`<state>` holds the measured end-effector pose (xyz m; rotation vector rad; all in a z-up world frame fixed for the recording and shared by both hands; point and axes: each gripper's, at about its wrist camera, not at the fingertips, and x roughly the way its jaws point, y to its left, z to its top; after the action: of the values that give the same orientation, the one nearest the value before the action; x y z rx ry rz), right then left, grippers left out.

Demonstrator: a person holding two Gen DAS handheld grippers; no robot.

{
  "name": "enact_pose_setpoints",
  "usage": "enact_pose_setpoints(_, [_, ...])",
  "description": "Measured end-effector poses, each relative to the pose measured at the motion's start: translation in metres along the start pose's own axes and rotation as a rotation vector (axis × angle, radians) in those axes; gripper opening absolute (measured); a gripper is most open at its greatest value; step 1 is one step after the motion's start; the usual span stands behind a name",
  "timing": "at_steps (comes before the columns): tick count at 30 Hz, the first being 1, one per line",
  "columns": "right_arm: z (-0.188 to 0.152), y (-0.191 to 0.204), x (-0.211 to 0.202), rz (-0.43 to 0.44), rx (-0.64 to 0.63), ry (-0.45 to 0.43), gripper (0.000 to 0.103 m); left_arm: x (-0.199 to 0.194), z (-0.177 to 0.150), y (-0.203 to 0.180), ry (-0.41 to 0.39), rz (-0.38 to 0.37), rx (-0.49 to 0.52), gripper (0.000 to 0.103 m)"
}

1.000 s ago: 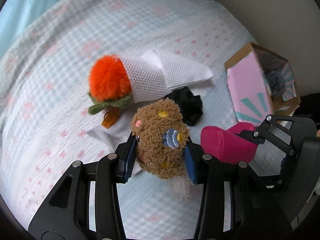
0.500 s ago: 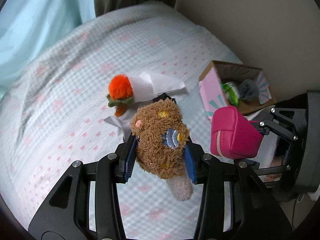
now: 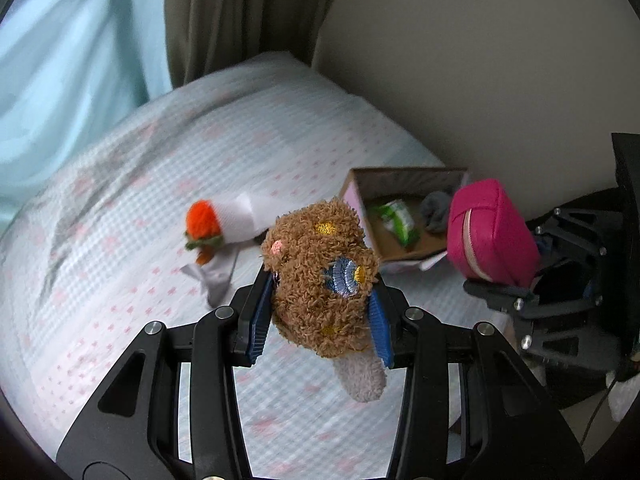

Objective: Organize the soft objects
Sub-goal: 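Carry the bear and pink pouch over the box and release them inside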

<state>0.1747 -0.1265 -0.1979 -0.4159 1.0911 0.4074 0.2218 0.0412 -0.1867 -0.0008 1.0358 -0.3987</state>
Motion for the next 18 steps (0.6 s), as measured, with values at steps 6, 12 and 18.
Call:
enact_pose_setpoints(6, [-0.012, -0.073, -0.010, -0.030, 0.176, -0.007, 0.038, 0.013, 0.022, -0.044, -0.014, -0.019, -0.002, 0.039])
enact_pose_setpoints(12, [-0.028, -0.147, 0.010, -0.015, 0.266, 0.018, 0.038, 0.057, 0.055, -0.099, 0.008, -0.023, 0.011, 0.039])
enact_pose_setpoints(18, [-0.046, -0.215, 0.040, 0.003, 0.328, 0.067, 0.038, 0.122, 0.089, -0.153, 0.054, -0.037, 0.033, 0.039])
